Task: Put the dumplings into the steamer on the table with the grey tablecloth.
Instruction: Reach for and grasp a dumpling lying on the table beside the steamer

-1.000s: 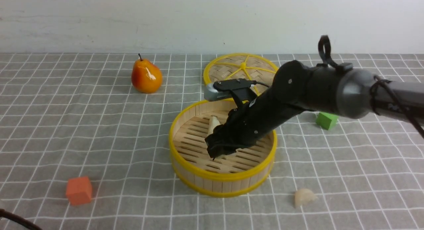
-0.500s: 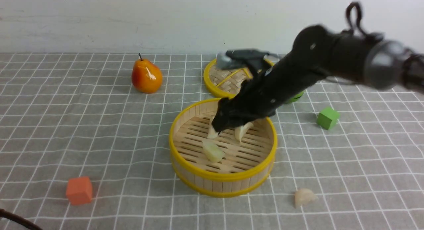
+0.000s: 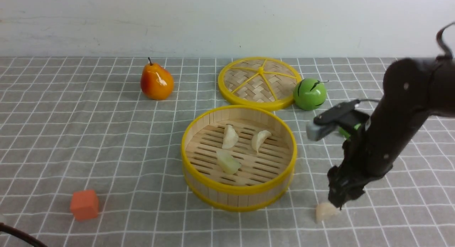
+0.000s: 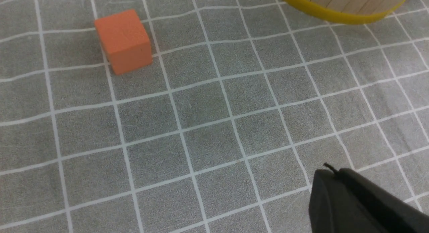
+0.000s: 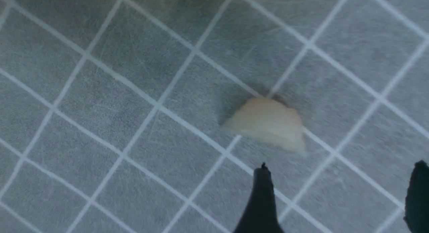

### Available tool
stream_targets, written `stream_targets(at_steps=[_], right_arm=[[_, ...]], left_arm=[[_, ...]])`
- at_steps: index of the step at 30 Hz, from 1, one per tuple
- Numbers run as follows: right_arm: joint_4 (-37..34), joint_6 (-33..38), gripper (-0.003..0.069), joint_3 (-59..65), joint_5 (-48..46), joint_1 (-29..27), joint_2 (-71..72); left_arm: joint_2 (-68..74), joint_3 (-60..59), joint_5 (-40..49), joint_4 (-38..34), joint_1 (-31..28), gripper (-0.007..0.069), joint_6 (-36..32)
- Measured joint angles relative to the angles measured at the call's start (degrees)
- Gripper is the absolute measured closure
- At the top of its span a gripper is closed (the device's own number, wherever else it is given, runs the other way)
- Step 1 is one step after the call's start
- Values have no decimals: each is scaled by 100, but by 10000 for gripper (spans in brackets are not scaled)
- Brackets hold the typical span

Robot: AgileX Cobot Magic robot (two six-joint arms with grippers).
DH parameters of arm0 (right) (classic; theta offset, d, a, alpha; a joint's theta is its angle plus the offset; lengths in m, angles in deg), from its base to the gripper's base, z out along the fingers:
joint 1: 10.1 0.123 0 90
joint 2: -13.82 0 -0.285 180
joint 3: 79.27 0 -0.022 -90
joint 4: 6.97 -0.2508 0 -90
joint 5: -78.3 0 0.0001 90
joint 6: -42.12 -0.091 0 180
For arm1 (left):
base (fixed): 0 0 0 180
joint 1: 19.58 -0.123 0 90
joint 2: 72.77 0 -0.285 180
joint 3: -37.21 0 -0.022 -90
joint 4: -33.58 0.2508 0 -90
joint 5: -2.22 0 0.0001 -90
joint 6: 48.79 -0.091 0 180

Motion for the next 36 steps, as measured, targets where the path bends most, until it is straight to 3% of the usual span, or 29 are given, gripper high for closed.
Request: stream_targets(at_steps=[5,14,20,24,25,27,28,30,36], right_arm=[[-55,460,130,429,988,56,-94],[-585,839,160,467,717,58,-387],[-679,1022,335,457,718,53,-493],[-659,1022,337,457,625,53,-433],[-628,1022,369,457,566,53,-405],[-603,1022,501,464,442,53,-335],[-585,1022,601,464,368,53,-245],[-508,1022,665,446,257,53,-60],[-472,1027,679,323,157,58,394]], left_arm=[[0,-29,19,0,0,626,0],[0,-29,49,0,0,618,0],[0,-29,49,-12,0,610,0],[0,-29,49,-12,0,606,0],[0,-29,49,-12,0,605,0],[0,-29,49,-18,0,603,0],[0,-29,49,-17,0,604,0],[0,-29,49,-17,0,601,0],[0,-29,49,-17,0,594,0]])
